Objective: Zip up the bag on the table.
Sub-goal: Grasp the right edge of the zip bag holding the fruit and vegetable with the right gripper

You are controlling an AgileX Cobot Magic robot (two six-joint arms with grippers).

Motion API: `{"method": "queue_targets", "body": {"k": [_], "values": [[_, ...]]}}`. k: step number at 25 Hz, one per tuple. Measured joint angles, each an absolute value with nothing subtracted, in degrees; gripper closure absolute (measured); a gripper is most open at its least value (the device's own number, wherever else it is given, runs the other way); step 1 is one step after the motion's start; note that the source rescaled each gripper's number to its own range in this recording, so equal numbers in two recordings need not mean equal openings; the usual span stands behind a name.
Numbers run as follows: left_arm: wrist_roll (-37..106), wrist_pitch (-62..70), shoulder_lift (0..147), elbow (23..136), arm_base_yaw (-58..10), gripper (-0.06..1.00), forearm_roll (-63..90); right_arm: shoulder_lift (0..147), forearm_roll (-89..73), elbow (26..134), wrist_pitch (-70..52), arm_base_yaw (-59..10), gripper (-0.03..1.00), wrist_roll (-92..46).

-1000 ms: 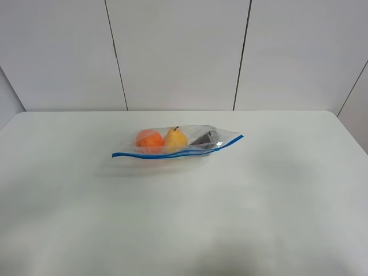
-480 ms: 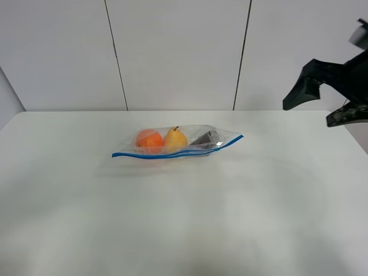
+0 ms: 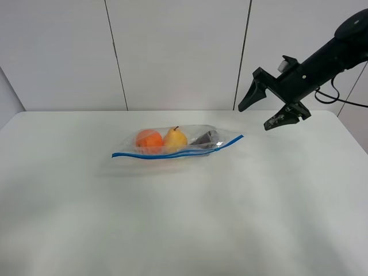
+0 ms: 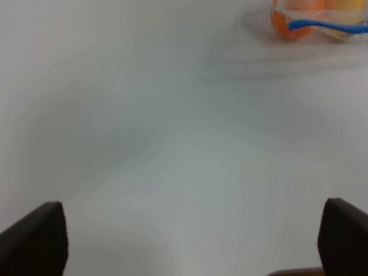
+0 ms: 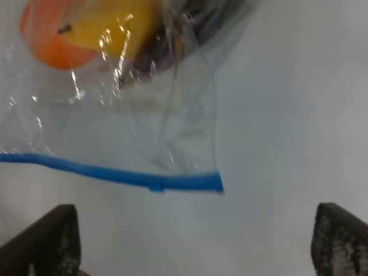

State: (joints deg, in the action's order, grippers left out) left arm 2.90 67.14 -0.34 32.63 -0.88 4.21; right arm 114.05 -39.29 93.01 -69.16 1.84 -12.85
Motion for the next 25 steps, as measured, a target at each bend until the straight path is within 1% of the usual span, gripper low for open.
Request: {"method": "queue_targets", "body": {"k": [3, 8, 15, 19, 25], "values": [[2.9, 67.1, -0.3, 32.6, -0.9, -0.05, 4.2, 119.0, -42.3, 95.9, -69.2, 1.8, 0.14, -13.2], [2.9, 67.1, -0.3, 32.6, -0.9, -0.05, 4.2, 123.5, -44.1, 96.1, -69.2, 1.5, 0.14, -14.7], [2.9, 67.1, -0.3, 32.6, -0.9, -0.05, 4.2, 124.2, -41.3, 96.1, -69.2, -1.5, 0.14, -16.0], [2.9, 67.1, -0.3, 32.6, -0.9, -0.05, 4.2, 124.2, -41.3, 96.1, -69.3, -1.6, 0.15, -16.0], [2.9, 67.1, -0.3, 32.6, -0.9, -0.05, 4.2, 125.7, -44.0, 96.1, -69.3, -1.5, 0.23, -16.2]]}}
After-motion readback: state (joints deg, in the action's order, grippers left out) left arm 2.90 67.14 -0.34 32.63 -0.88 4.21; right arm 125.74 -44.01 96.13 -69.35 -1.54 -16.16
